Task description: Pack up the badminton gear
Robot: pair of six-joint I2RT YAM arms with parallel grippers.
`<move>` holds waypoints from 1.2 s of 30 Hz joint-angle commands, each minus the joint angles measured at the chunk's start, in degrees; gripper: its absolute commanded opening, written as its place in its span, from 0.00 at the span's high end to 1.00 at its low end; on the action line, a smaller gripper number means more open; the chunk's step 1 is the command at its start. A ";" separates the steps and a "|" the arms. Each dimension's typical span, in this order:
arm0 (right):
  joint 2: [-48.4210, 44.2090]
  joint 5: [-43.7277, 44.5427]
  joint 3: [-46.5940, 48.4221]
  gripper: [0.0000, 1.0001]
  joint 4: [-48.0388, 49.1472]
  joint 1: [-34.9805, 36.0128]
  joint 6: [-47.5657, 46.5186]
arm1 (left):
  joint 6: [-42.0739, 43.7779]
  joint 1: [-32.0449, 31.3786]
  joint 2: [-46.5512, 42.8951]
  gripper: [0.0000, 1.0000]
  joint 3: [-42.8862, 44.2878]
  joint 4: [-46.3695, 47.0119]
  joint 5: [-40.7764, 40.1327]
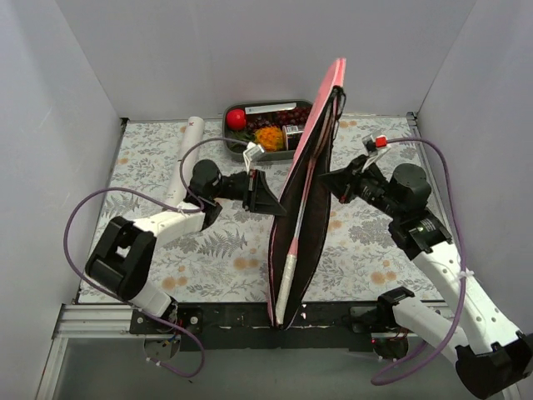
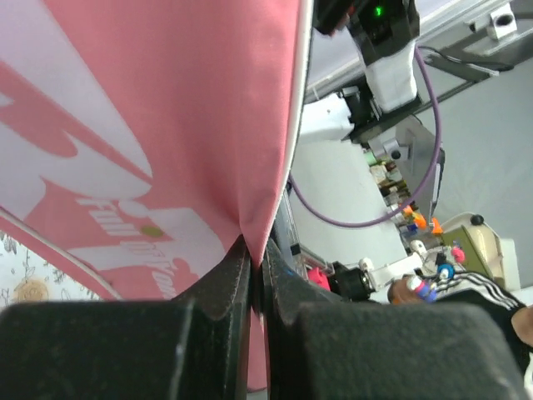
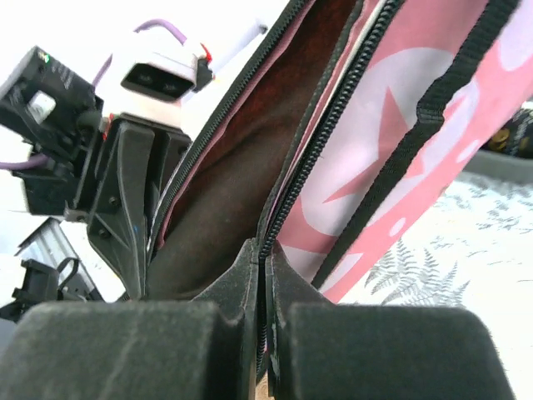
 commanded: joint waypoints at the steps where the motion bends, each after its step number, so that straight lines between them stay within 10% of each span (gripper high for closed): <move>1: 0.22 3.90 3.08 0.99 -9.76 -0.43 -5.67 | 30.67 -0.72 -7.16 1.00 14.42 -52.84 -14.37; 3: 2.69 4.69 3.87 0.99 -14.92 -0.43 -6.55 | 36.60 -0.64 -6.72 1.00 20.16 -69.02 -16.58; 22: -2.40 3.46 -7.44 0.99 -16.98 0.18 2.48 | 47.43 4.55 -14.01 1.00 16.21 -84.51 -30.99; 36: -17.08 27.80 -29.52 0.99 -6.87 9.32 24.46 | 59.29 3.59 -3.90 1.00 32.56 -91.28 -34.06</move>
